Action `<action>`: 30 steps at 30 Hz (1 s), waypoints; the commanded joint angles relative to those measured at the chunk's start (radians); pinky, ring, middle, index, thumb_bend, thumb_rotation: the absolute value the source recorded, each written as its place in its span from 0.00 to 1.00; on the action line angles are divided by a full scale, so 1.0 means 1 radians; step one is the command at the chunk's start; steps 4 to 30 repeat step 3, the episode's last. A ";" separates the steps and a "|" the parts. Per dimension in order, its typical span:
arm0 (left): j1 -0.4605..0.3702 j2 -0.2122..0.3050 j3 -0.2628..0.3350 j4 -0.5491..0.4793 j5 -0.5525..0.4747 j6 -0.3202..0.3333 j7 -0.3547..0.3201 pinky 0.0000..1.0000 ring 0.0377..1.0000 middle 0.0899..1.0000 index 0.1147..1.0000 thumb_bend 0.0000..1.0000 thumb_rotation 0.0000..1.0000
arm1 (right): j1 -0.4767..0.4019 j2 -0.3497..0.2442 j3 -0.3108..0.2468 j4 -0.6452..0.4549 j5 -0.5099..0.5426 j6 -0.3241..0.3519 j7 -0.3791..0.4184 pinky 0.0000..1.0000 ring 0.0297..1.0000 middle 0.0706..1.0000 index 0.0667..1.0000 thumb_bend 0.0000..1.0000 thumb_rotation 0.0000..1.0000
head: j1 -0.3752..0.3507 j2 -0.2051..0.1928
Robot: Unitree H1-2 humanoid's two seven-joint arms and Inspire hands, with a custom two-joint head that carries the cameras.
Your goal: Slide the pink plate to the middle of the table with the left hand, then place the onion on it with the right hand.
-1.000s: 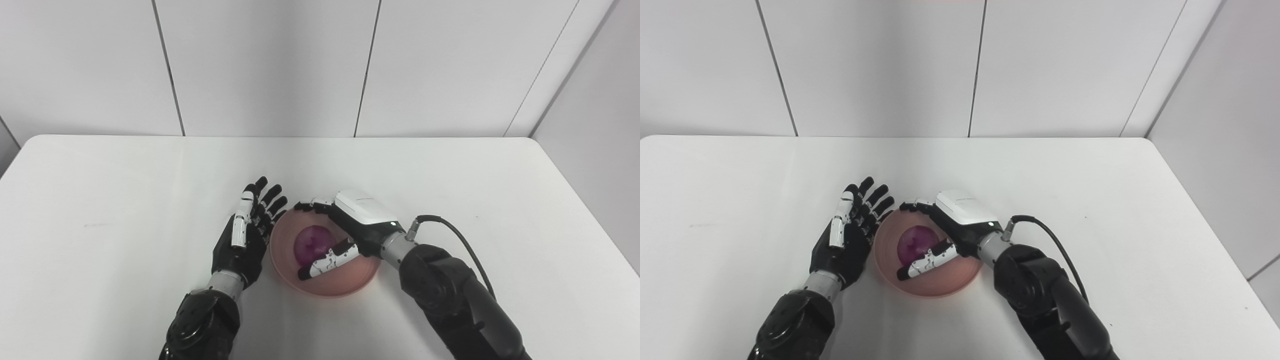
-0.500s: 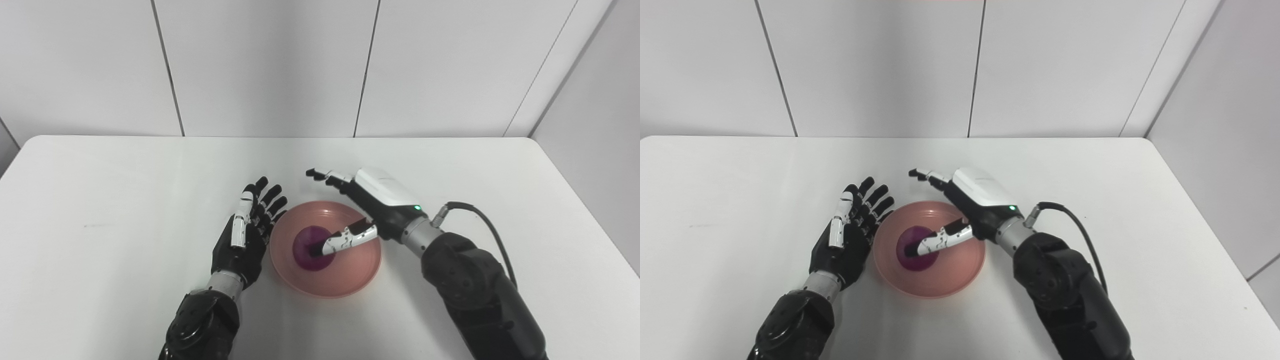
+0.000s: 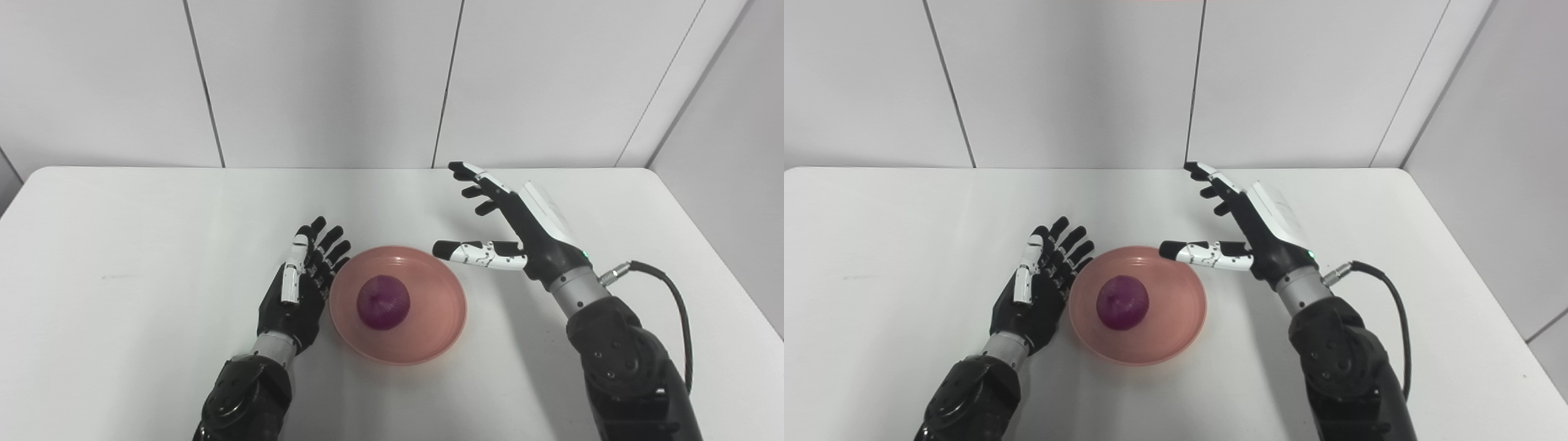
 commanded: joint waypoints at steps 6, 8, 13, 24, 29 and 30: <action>0.008 0.004 0.007 0.014 -0.005 0.020 -0.004 0.94 0.92 0.94 0.96 0.41 1.00 | 0.019 0.031 -0.030 -0.036 0.007 0.047 -0.051 0.75 0.84 0.87 0.91 0.79 0.88 | -0.005 -0.002; 0.008 0.004 0.007 0.014 -0.005 0.020 -0.004 0.94 0.92 0.94 0.96 0.41 1.00 | 0.019 0.031 -0.030 -0.036 0.007 0.047 -0.051 0.75 0.84 0.87 0.91 0.79 0.88 | -0.005 -0.002; 0.008 0.004 0.007 0.014 -0.005 0.020 -0.004 0.94 0.92 0.94 0.96 0.41 1.00 | 0.019 0.031 -0.030 -0.036 0.007 0.047 -0.051 0.75 0.84 0.87 0.91 0.79 0.88 | -0.005 -0.002; 0.008 0.004 0.007 0.014 -0.005 0.020 -0.004 0.94 0.92 0.94 0.96 0.41 1.00 | 0.019 0.031 -0.030 -0.036 0.007 0.047 -0.051 0.75 0.84 0.87 0.91 0.79 0.88 | -0.005 -0.002; 0.008 0.004 0.007 0.014 -0.005 0.020 -0.004 0.94 0.92 0.94 0.96 0.41 1.00 | 0.019 0.031 -0.030 -0.036 0.007 0.047 -0.051 0.75 0.84 0.87 0.91 0.79 0.88 | -0.005 -0.002; 0.008 0.004 0.007 0.014 -0.005 0.020 -0.004 0.94 0.92 0.94 0.96 0.41 1.00 | 0.019 0.031 -0.030 -0.036 0.007 0.047 -0.051 0.75 0.84 0.87 0.91 0.79 0.88 | -0.005 -0.002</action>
